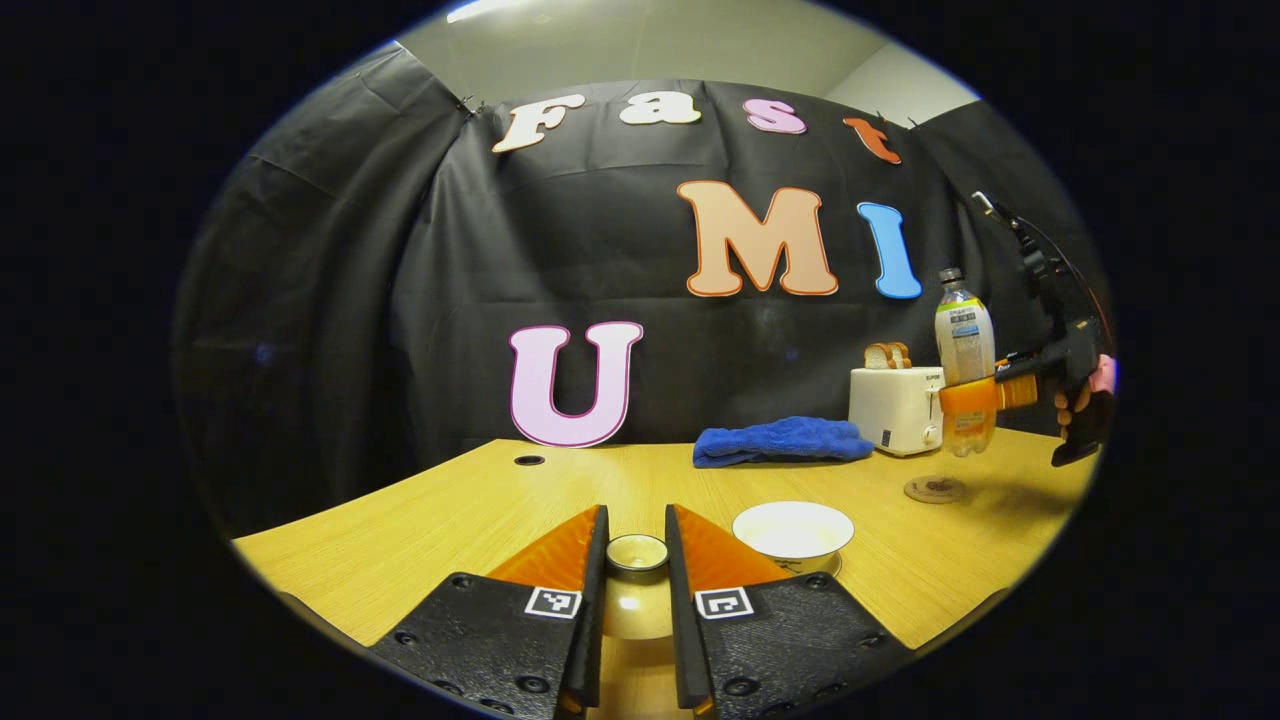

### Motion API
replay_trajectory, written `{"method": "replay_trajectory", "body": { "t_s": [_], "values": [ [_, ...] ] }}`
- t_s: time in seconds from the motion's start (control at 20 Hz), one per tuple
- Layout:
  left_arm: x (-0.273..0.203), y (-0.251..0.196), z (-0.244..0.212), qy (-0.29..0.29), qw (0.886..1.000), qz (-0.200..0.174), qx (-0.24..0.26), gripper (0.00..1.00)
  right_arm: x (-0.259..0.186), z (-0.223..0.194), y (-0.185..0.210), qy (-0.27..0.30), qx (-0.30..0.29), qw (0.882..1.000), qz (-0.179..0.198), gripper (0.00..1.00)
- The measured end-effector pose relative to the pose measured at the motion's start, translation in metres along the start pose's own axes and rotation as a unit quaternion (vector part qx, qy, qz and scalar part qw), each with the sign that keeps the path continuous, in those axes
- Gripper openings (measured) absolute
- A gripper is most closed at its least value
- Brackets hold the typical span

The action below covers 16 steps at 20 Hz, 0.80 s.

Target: Open the teacup lid with one hand, grasp the water bottle and pour water into the teacup with the other hand; after pouring, place the water bottle on the coaster and then close the teacup lid.

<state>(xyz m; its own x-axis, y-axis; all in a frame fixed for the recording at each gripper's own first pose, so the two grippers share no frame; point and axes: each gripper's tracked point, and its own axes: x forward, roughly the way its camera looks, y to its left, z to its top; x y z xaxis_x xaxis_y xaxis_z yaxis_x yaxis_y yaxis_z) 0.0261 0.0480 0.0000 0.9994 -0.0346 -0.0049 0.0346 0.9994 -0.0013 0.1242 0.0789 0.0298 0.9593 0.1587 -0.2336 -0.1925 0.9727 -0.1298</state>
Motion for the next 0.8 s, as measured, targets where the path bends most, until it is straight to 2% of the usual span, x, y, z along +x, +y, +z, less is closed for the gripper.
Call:
{"method": "replay_trajectory", "body": {
  "t_s": [0.1,0.25,0.65,0.8],
  "values": [
    [-0.001,0.0,0.0,0.0,1.0,0.0,0.0,0.28,0.01,-0.007,-0.019,-0.006,0.028,1.0,-0.003,0.59],
    [-0.001,0.0,0.0,0.0,1.0,0.0,0.0,0.28,0.024,-0.031,-0.026,0.001,0.043,0.999,0.002,0.58],
    [0.0,0.0,0.0,0.0,1.0,0.0,0.0,0.27,0.05,-0.056,-0.028,0.004,0.013,1.0,-0.008,0.6],
    [0.0,-0.001,0.0,0.0,1.0,0.0,0.0,0.28,0.054,-0.063,-0.023,0.011,0.021,1.0,-0.004,0.6]
  ]
}}
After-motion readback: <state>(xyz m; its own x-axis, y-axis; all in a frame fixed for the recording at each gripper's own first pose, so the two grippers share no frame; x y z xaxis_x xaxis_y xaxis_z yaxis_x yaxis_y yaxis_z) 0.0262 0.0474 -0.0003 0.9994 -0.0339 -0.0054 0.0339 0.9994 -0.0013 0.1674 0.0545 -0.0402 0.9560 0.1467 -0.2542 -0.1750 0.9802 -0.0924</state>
